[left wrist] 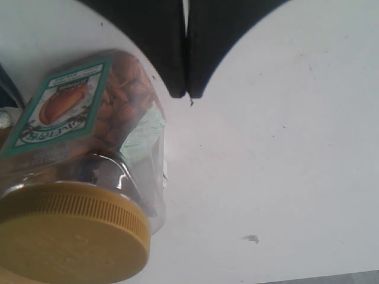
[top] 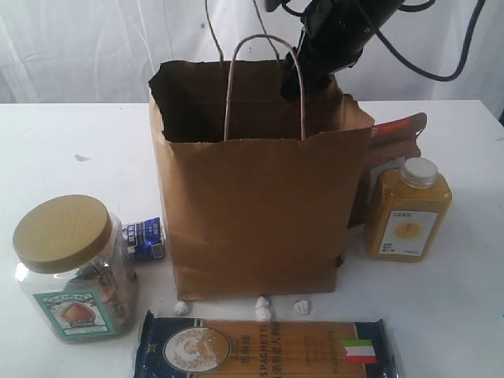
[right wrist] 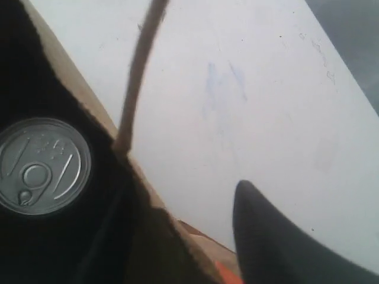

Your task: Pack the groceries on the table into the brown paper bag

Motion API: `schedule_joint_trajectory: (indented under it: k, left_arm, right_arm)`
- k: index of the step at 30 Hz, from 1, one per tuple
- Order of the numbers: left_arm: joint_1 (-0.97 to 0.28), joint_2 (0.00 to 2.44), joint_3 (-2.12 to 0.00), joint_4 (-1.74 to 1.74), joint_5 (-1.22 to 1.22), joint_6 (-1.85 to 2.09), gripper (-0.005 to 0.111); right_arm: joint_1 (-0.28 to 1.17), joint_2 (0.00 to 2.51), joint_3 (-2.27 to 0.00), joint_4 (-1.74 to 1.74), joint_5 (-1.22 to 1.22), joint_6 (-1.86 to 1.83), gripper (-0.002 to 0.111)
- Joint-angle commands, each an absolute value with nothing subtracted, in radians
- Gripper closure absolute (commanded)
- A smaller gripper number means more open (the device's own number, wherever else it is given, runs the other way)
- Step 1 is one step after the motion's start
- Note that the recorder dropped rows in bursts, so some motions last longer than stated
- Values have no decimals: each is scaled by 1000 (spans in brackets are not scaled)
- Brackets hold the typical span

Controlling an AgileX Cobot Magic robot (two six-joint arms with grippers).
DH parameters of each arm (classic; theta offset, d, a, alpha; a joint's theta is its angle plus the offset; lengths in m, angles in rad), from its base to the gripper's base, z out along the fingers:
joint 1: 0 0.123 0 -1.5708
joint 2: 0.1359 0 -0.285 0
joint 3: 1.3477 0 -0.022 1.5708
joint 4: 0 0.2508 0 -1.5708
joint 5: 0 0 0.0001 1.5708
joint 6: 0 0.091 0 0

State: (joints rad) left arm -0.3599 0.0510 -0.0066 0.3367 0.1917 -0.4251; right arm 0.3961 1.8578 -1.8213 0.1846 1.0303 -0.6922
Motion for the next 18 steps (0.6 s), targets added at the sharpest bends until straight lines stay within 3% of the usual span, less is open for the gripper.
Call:
schedule_joint_trajectory:
  k: [1, 2, 18]
  left_arm:
    - [-358, 47, 0, 336, 194, -420, 107]
    - [-358, 47, 0, 336, 194, -420, 107]
    - [-358, 47, 0, 336, 194, -420, 107]
  right_arm:
    - [388, 1856, -1825, 192, 972, -703, 99]
    - [388, 1856, -1825, 192, 950, -692, 108]
    - [399, 1877, -1827, 190, 739, -652, 108]
